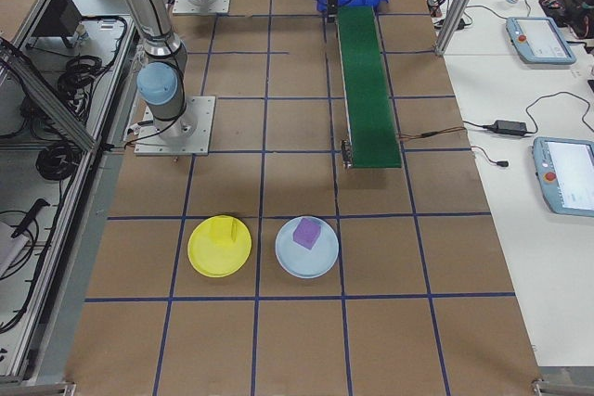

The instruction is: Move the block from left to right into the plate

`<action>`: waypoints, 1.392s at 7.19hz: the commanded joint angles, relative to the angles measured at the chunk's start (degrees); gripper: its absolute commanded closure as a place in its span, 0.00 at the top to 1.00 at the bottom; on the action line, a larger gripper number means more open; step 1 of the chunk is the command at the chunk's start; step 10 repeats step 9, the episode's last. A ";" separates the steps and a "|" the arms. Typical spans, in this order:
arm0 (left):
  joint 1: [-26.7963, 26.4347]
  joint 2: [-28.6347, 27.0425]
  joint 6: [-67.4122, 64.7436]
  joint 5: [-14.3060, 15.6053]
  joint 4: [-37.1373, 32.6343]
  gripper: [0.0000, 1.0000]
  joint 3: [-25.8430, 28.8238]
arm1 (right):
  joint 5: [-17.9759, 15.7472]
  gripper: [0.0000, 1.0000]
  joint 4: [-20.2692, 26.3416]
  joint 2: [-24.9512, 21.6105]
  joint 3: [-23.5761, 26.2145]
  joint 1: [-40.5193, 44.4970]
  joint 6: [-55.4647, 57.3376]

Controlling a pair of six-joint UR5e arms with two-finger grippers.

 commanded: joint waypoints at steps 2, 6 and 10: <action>-0.92 0.30 0.41 -0.51 3.36 1.00 -3.05 | 2.57 1.00 2.35 -0.34 0.14 0.58 0.79; -0.92 0.83 0.41 -0.51 3.99 1.00 -3.59 | 2.48 1.00 4.29 -0.35 0.23 -0.65 0.09; -0.92 0.92 0.50 -0.51 3.99 1.00 -3.59 | 2.30 1.00 4.37 -0.35 0.41 -0.57 0.09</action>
